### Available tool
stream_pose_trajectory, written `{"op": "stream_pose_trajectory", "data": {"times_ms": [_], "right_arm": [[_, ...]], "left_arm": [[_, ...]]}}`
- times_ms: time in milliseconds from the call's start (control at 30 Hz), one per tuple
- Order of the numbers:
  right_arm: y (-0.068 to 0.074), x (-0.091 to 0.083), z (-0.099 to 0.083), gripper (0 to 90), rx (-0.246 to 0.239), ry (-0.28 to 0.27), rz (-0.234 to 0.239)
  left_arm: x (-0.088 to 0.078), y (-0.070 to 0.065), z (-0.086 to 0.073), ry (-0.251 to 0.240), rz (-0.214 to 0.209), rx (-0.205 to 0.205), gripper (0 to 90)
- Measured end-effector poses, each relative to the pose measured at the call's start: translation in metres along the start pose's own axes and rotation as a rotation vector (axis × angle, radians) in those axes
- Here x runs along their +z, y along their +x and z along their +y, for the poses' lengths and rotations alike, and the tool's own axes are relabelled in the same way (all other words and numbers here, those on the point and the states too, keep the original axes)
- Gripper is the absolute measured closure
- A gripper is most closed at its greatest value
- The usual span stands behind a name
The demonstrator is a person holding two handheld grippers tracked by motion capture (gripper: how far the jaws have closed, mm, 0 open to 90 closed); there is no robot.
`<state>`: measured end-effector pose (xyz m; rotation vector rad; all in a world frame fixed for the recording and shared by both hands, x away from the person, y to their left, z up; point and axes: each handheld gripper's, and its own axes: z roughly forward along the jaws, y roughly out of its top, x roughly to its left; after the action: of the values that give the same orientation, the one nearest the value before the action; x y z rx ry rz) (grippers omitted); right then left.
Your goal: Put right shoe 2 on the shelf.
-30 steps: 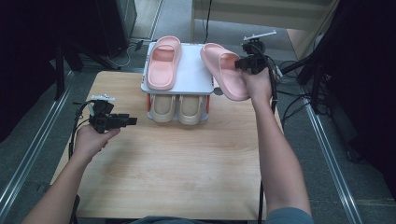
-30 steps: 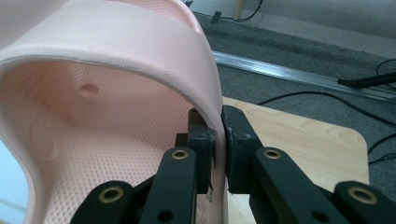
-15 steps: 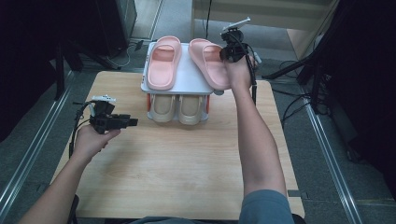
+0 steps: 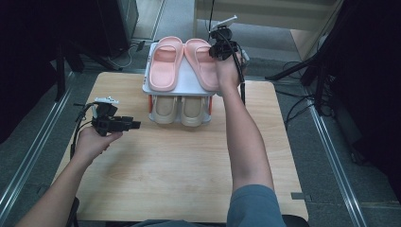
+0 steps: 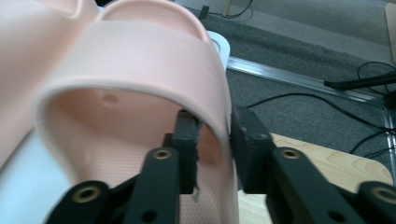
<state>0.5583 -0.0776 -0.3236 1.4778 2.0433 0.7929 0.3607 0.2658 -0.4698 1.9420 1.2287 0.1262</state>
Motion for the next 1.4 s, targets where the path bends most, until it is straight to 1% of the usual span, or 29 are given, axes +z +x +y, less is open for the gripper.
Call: {"op": "stream_pose_trajectory", "data": {"times_ms": [100,133,233,300,333,367,433,500,600,700,733,833,1000,1067,1133,1200,1300,1400], "right_arm": [[0.0,-0.004,-0.001,65.0,0.004,-0.003,0.042],[-0.001,-0.006,-0.002,64.7,0.0,0.0,0.055],[-0.004,-0.011,-0.008,64.2,-0.031,0.001,0.08],[-0.008,-0.015,-0.013,64.4,-0.047,-0.013,0.107],[-0.01,-0.017,-0.016,67.4,-0.066,-0.023,0.115],[-0.012,-0.019,-0.019,68.1,-0.07,-0.025,0.119],[-0.019,-0.021,-0.023,71.6,-0.07,-0.03,0.164],[-0.024,-0.021,-0.026,75.9,-0.066,-0.02,0.179],[-0.027,-0.018,-0.028,77.5,-0.071,0.004,0.19],[-0.027,-0.017,-0.03,78.5,-0.068,-0.008,0.196],[-0.027,-0.018,-0.031,79.1,-0.055,-0.006,0.202],[-0.028,-0.019,-0.033,79.2,-0.028,-0.002,0.245],[-0.022,-0.021,-0.037,79.0,-0.024,-0.006,0.282],[-0.018,-0.021,-0.039,78.6,-0.025,-0.016,0.291],[-0.016,-0.022,-0.041,78.0,-0.021,-0.019,0.32],[-0.012,-0.023,-0.045,77.8,-0.023,-0.042,0.329],[-0.009,-0.024,-0.049,77.4,-0.01,-0.064,0.348],[-0.006,-0.025,-0.051,77.2,-0.005,-0.07,0.367]], "left_arm": [[0.0,0.0,0.0,0.003,0.003,0.0,49.2],[0.001,-0.001,0.0,0.005,0.003,0.0,49.2],[0.001,-0.002,0.0,0.012,0.005,0.009,49.2],[0.001,-0.003,0.0,0.009,0.008,0.006,49.2],[0.001,-0.003,0.0,0.009,0.009,0.006,49.2],[0.001,-0.003,0.0,0.009,0.008,0.005,49.2],[0.001,-0.002,0.0,0.011,0.009,0.005,49.2],[0.002,-0.003,0.0,0.009,0.009,0.003,49.2],[0.004,-0.003,0.0,0.015,0.01,0.009,49.2],[0.005,-0.003,0.0,0.016,0.011,0.006,49.2],[0.005,-0.003,0.0,0.015,0.011,0.007,49.2],[0.005,-0.002,0.0,0.014,0.009,0.007,49.3],[0.006,-0.003,0.0,0.012,0.008,0.011,49.3],[0.006,-0.003,0.0,0.012,0.008,0.012,49.3],[0.006,-0.004,0.001,0.012,0.009,0.012,49.3],[0.005,-0.003,0.001,0.014,0.009,0.014,49.3],[0.006,-0.003,0.0,0.016,0.01,0.013,49.3],[0.006,-0.003,0.0,0.015,0.011,0.012,49.3]]}}
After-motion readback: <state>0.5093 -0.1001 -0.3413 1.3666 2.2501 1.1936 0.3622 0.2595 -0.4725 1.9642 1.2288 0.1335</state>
